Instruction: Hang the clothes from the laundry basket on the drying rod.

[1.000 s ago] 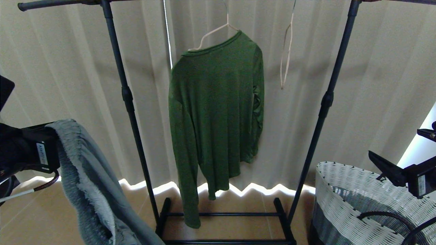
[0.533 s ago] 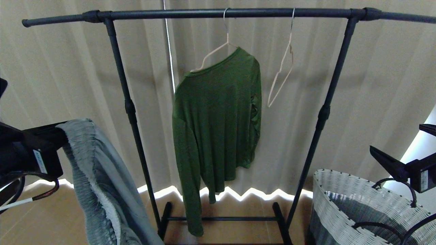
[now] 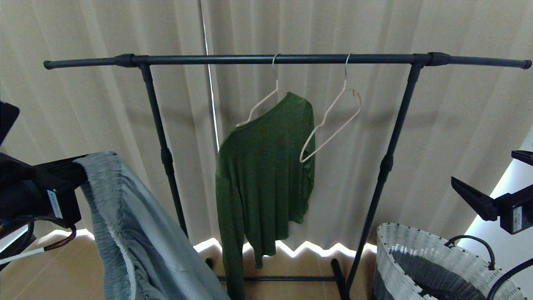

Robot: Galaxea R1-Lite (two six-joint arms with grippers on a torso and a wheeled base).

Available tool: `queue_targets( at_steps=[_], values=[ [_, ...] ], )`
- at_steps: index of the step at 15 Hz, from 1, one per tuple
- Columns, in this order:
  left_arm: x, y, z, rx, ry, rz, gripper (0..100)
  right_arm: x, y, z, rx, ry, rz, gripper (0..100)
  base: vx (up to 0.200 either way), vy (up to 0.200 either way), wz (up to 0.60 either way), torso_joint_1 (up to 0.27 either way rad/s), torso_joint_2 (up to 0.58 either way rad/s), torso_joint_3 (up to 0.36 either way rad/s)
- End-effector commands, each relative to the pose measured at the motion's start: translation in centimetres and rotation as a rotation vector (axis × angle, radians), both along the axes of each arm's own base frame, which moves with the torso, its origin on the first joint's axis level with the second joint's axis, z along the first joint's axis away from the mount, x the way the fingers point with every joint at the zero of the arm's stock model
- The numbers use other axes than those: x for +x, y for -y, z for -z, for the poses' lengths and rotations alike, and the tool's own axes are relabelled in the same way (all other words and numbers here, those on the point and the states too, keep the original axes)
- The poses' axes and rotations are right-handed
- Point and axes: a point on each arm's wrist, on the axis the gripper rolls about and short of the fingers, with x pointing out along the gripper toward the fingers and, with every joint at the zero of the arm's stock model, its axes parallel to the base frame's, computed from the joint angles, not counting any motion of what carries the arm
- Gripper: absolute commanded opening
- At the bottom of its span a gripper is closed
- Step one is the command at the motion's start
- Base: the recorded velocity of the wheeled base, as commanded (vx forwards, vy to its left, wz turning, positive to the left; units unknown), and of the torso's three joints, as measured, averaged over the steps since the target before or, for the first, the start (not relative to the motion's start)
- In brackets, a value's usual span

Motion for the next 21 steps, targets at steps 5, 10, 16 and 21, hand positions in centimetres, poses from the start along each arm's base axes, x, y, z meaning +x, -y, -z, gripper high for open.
queue_targets(
  at_steps=[5,10,16,21],
  values=[
    [0.5,0.1,0.2,0.017,0.009,0.001,0,0.1,0.0,-0.1,-0.001,0.001,0.000,100,0.000,0.000,0.00,0.213,-0.49,-0.280],
    [0.8,0.2,0.4,0.038,0.045,0.004,0,1.1,-0.3,-1.0,0.041,0.016,0.006,100,0.000,0.000,0.00,0.052,-0.11,-0.062],
    [1.1,0.2,0.7,0.051,0.032,0.001,0,1.5,-0.4,-1.2,0.040,0.017,0.009,100,0.000,0.100,0.00,0.002,0.00,0.001],
    [1.2,0.3,0.8,0.052,0.028,0.001,0,1.6,-0.1,-1.3,0.040,0.019,0.028,100,0.000,0.200,0.00,0.006,0.00,0.000]
  ],
)
